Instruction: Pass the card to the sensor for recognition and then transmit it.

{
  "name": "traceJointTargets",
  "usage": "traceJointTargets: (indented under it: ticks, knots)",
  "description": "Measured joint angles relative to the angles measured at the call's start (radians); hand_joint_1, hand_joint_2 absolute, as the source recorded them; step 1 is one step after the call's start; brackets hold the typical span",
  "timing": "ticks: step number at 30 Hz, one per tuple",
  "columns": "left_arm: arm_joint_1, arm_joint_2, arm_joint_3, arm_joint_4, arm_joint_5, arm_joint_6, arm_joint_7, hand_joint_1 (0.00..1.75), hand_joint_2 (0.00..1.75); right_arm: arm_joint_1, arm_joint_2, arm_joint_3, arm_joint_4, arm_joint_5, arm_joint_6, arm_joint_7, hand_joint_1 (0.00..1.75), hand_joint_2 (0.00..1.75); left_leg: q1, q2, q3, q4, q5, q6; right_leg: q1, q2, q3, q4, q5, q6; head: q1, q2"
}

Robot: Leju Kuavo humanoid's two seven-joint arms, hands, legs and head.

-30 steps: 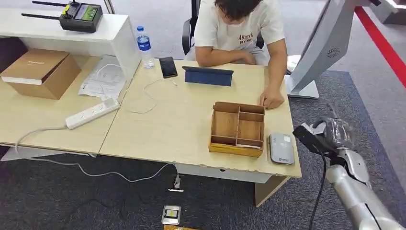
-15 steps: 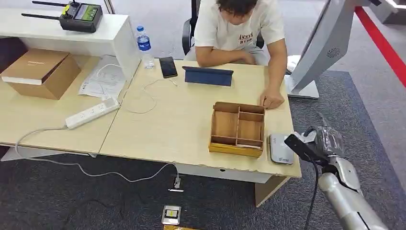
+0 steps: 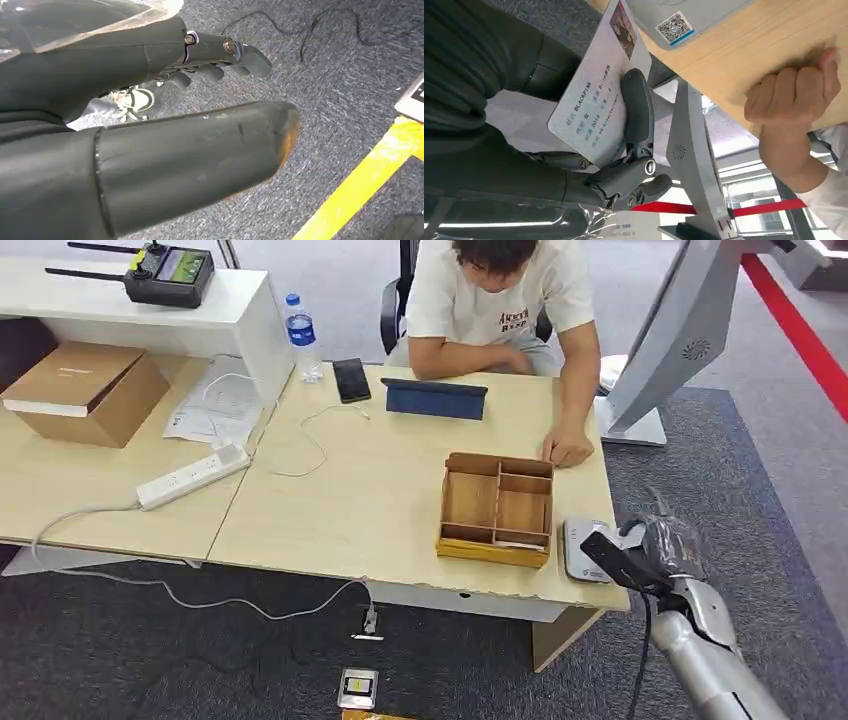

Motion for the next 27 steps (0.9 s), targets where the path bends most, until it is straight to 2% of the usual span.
traceJointTargets:
  ticks: [15, 22, 27]
  knots:
    - [0.0, -0.002, -0.001, 0.0, -0.008, 0.0, -0.003, 0.0, 0.0, 0.01, 0.007, 0.0, -0.02, 0.008, -0.002, -0.002, 1.75, 1.75, 0.0, 0.0, 0.0, 0.0, 0.0, 0.0, 0.0, 0.0, 0.0, 0.0, 0.0, 0.0, 0.0, 0.0]
    - [0.0, -0.003, -0.002, 0.0, -0.002, 0.003, 0.001, 0.0, 0.0, 0.017, 0.014, 0.0, -0.022, 0.016, 0.031, 0.034, 1.75, 1.75, 0.0, 0.0, 0.0, 0.0, 0.0, 0.0, 0.0, 0.0, 0.0, 0.0, 0.0, 0.0, 0.0, 0.0]
    - [0.001, -0.004, -0.002, 0.0, 0.001, 0.003, 0.006, 0.0, 0.0, 0.036, 0.013, -0.01, -0.012, 0.004, 0.027, 0.02, 1.75, 1.75, 0.0, 0.0, 0.0, 0.0, 0.0, 0.0, 0.0, 0.0, 0.0, 0.0, 0.0, 0.0, 0.0, 0.0]
